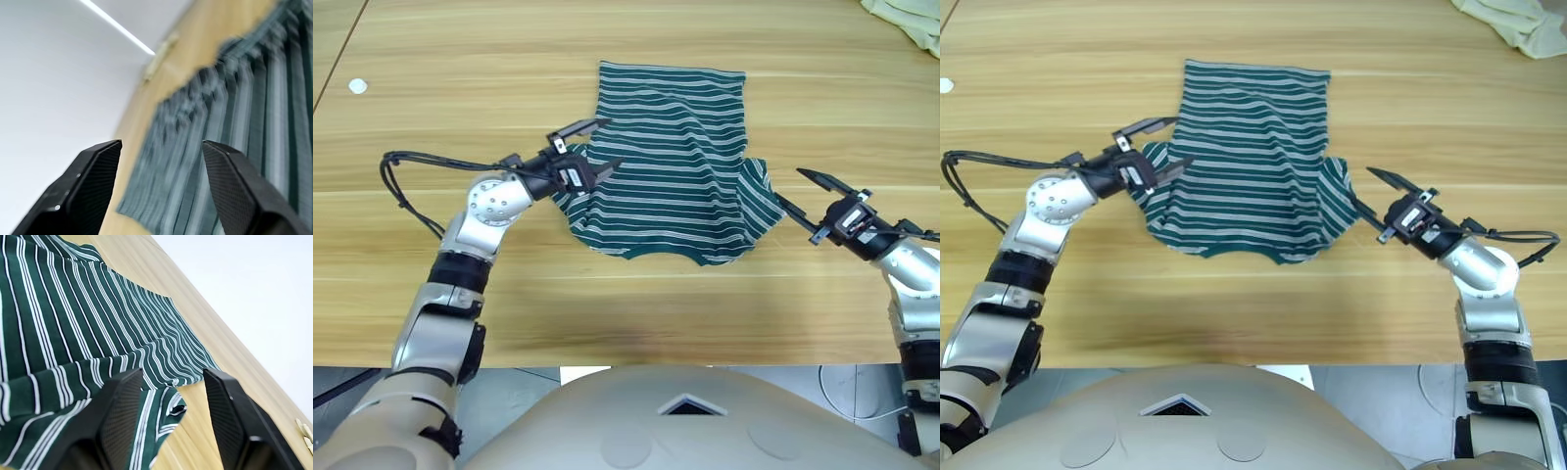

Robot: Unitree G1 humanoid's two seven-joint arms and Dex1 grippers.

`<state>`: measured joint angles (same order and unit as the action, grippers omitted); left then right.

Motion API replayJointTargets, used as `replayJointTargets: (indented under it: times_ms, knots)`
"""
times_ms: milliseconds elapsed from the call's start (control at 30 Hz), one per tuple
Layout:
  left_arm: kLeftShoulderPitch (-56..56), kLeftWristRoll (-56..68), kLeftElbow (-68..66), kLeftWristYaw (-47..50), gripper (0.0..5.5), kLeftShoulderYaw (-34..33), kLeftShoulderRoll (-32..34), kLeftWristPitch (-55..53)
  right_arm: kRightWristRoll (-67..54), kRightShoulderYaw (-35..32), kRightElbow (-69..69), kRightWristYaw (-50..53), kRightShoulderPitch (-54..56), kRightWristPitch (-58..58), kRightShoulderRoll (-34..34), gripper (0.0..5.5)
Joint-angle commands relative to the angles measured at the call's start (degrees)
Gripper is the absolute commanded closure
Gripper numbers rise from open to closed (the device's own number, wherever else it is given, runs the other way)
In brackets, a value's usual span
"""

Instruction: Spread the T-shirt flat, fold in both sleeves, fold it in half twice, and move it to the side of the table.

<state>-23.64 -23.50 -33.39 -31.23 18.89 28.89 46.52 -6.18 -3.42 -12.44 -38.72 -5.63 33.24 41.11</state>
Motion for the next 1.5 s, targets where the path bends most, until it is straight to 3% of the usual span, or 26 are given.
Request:
replayJointTargets:
  times_ms: [33,167,267,533,700,933,1200,1367,1500]
  knots:
    - [2.3,-5.3,-4.3,-1.3,2.44,5.0,3.9,4.1,2.6,0.3,-3.0,1.1,1.8,1.9,-0.9,3.22]
    - [2.1,-12.1,-11.3,8.0,2.44,5.7,6.8,0.7,4.8,1.7,-6.0,1.9,4.4,3.8,-2.4,3.22]
    - [5.7,-10.9,-12.5,9.6,2.44,6.0,8.4,1.4,6.3,2.2,-8.3,2.4,5.6,5.0,-2.8,3.22]
    - [27.9,6.1,12.0,2.7,2.44,6.1,12.6,0.0,12.3,3.1,-14.0,5.8,6.6,7.5,-1.5,3.22]
    - [33.5,6.8,22.2,3.0,2.44,4.5,11.8,-6.7,14.6,3.0,-13.1,8.5,6.3,8.7,-1.1,3.22]
    - [33.7,4.0,31.2,11.5,2.44,-7.5,12.0,-13.1,16.9,3.5,-4.5,10.3,3.5,8.5,-1.0,3.22]
    - [42.1,11.8,46.1,10.1,2.44,-18.1,14.2,-14.7,17.5,4.9,-3.1,9.7,5.7,8.0,-1.3,3.22]
    - [48.4,-4.8,39.2,11.5,2.44,-21.1,18.8,-21.2,18.1,7.7,-5.6,9.0,10.5,8.6,-2.2,3.22]
    - [54.2,-7.1,41.4,9.0,2.44,-22.5,20.9,-23.1,18.7,9.1,-9.2,9.4,14.3,9.1,-2.5,3.22]
